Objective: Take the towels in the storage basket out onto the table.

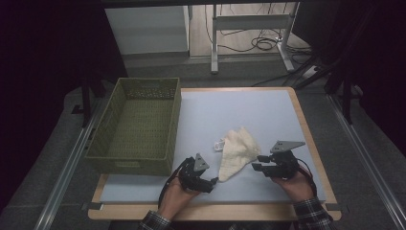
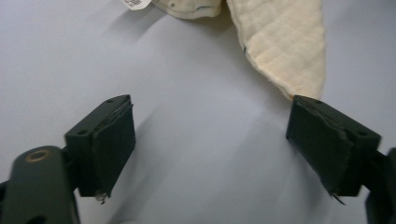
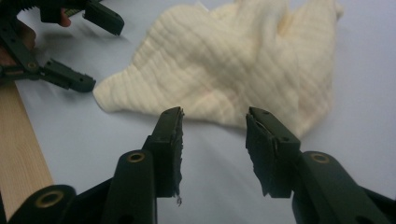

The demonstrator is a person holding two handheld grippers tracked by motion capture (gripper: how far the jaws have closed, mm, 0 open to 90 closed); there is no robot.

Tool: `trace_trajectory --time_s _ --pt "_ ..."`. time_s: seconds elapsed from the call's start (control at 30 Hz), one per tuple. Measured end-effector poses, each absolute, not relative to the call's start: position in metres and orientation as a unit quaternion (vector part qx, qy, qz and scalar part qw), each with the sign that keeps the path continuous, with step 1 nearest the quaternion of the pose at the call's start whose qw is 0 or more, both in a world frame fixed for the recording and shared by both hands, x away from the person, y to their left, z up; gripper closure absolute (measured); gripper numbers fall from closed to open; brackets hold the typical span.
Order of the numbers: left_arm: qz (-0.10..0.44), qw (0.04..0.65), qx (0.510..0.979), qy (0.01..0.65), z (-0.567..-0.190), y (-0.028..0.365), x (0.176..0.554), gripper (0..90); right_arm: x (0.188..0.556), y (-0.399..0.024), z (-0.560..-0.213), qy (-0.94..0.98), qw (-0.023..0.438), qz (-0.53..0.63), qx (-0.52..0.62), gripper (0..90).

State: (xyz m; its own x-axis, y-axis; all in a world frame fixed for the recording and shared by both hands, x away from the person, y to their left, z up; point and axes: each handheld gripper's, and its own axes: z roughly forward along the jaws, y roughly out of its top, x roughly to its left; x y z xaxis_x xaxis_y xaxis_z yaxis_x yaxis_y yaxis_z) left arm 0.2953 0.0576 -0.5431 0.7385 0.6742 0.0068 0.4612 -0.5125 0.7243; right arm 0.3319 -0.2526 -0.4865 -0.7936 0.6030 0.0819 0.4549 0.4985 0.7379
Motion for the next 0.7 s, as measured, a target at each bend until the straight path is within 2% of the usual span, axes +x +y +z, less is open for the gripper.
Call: trace_trajectory --time_s 0.23,0.7 --pt "0.125 0.368 0.857 0.339 -0.544 0.059 0.299 13.0 0.351 -0.236 -0.476 0.868 0.101 0.387 0.296 49.9" --pt "0.126 0.369 0.856 0.339 -0.545 0.06 0.299 13.0 0.401 -0.201 -0.467 0.867 0.118 0.377 0.304 51.5"
